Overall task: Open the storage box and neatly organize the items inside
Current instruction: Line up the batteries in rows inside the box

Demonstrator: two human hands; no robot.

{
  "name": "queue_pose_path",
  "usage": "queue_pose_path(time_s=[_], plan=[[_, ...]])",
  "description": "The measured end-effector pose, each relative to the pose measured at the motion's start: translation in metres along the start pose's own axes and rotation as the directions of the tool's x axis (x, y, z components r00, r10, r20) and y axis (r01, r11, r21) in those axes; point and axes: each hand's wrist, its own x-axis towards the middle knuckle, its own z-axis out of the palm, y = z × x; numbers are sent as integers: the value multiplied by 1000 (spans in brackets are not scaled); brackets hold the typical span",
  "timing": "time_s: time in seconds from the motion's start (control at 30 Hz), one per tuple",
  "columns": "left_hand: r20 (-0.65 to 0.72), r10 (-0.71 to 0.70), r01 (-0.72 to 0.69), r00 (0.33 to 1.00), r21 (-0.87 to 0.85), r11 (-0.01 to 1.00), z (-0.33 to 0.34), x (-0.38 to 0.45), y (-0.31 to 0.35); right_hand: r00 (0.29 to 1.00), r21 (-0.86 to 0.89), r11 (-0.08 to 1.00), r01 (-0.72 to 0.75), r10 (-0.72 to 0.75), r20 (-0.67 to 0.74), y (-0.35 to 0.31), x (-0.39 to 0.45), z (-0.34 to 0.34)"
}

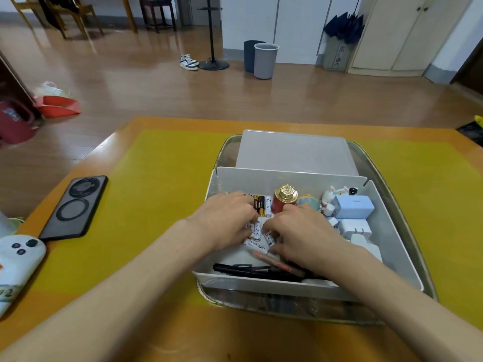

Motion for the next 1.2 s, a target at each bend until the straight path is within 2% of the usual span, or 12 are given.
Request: queue_pose_path(time_s=[0.27,0.4,0.5,0.67,0.83,0.93,1.07,1.2], plan=[[-62,-7,9,998,28,1000,-2,-12,-8,996,107,992,-73,79,-50,-1,6,3],[-60,-16,18,998,21,1000,-6,-14,-14,993,112,993,-37,49,-104,-1,2,0],[-62,-32,34,998,21,999,-10,-14,-17,998,65,998,21,-16,-67,-7,1,0],[-82,-40,41,996,12,999,-11,-16,-18,1000,4,1000,20,-20,20,-21,7,5],[-129,-16,24,992,56,998,-12,-19,-19,1000,65,998,-6,6,-1,-19,10,-4],[-122,0,5,993,41,999,-9,-17,-13,991,141,984,-113,121,-52,4,8,-26],[-79,19,-17,997,26,1000,-3,-9,-4,944,330,909,-254,308,-120,29,-3,-41],[-55,22,-21,998,10,1000,5,3,5,937,326,912,-250,312,-155,24,-7,-25]])
